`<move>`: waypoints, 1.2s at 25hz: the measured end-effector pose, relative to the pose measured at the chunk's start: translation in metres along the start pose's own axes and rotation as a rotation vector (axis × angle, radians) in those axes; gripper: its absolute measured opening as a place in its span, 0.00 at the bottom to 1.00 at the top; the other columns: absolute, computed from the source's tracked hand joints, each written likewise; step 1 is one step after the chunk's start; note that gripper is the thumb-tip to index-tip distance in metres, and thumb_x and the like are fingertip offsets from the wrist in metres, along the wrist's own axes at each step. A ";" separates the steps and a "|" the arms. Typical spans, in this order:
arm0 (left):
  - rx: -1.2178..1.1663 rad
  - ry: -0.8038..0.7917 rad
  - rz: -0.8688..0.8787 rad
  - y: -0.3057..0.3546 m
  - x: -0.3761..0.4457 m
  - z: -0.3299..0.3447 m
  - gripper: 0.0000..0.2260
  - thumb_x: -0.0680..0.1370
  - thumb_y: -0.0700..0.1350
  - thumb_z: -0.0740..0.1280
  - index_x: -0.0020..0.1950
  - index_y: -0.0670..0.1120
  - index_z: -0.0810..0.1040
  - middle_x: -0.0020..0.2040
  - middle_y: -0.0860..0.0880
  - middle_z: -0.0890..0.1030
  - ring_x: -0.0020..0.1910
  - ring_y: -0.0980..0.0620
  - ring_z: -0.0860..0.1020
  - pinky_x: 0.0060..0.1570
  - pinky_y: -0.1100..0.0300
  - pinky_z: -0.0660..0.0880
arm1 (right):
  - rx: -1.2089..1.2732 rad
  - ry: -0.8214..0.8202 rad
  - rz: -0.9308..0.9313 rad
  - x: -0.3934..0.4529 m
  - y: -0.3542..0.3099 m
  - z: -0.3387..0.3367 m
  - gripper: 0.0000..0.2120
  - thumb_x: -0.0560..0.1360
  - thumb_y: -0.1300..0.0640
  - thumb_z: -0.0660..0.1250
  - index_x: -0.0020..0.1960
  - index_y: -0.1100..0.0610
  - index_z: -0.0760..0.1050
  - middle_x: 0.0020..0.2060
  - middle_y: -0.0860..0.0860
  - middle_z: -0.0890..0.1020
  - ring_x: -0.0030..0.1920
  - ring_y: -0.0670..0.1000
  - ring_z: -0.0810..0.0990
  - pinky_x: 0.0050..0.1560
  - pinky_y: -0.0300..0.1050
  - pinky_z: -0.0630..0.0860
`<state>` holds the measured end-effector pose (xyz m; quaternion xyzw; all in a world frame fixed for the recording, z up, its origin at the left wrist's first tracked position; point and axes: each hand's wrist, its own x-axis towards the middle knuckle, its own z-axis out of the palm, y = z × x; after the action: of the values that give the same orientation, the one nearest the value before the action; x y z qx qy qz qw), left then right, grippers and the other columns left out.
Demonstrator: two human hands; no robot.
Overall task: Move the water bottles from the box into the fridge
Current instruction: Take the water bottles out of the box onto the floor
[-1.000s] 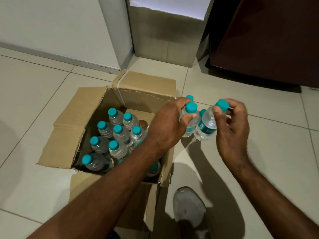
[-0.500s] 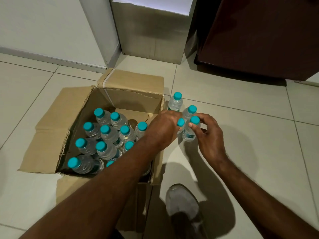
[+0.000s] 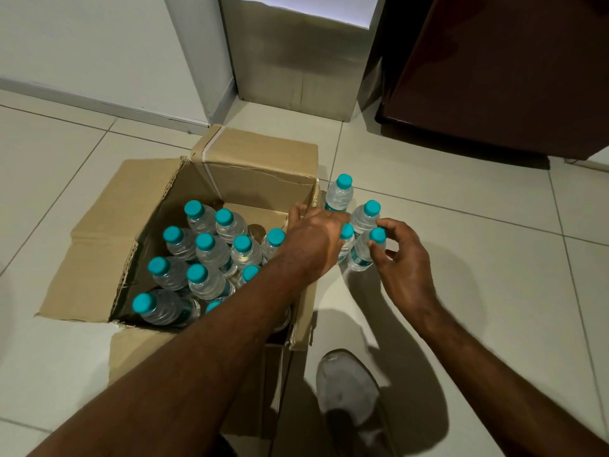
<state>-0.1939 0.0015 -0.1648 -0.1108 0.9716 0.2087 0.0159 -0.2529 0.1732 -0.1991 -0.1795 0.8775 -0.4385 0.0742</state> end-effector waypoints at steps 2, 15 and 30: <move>-0.080 0.040 0.015 -0.003 -0.005 -0.006 0.20 0.80 0.50 0.67 0.72 0.52 0.70 0.68 0.51 0.77 0.69 0.51 0.71 0.72 0.49 0.56 | -0.055 0.050 -0.011 -0.002 -0.008 -0.001 0.19 0.79 0.56 0.70 0.69 0.50 0.72 0.64 0.45 0.74 0.61 0.43 0.74 0.61 0.42 0.77; -0.021 0.052 -0.210 -0.088 -0.079 -0.067 0.15 0.80 0.51 0.66 0.67 0.53 0.74 0.61 0.52 0.81 0.60 0.52 0.77 0.67 0.46 0.70 | -0.144 -0.265 -0.388 -0.027 -0.106 0.056 0.19 0.79 0.54 0.67 0.69 0.51 0.72 0.66 0.47 0.73 0.66 0.47 0.71 0.64 0.42 0.72; 0.078 0.020 -0.281 -0.102 -0.087 -0.054 0.15 0.79 0.49 0.67 0.66 0.52 0.73 0.59 0.52 0.81 0.62 0.50 0.76 0.73 0.45 0.58 | -0.513 -0.491 -0.228 0.014 -0.122 0.086 0.15 0.74 0.53 0.75 0.59 0.50 0.78 0.52 0.48 0.81 0.49 0.49 0.80 0.52 0.50 0.81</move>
<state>-0.0853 -0.0927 -0.1499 -0.2472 0.9540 0.1652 0.0399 -0.2103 0.0368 -0.1531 -0.3885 0.8893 -0.1538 0.1857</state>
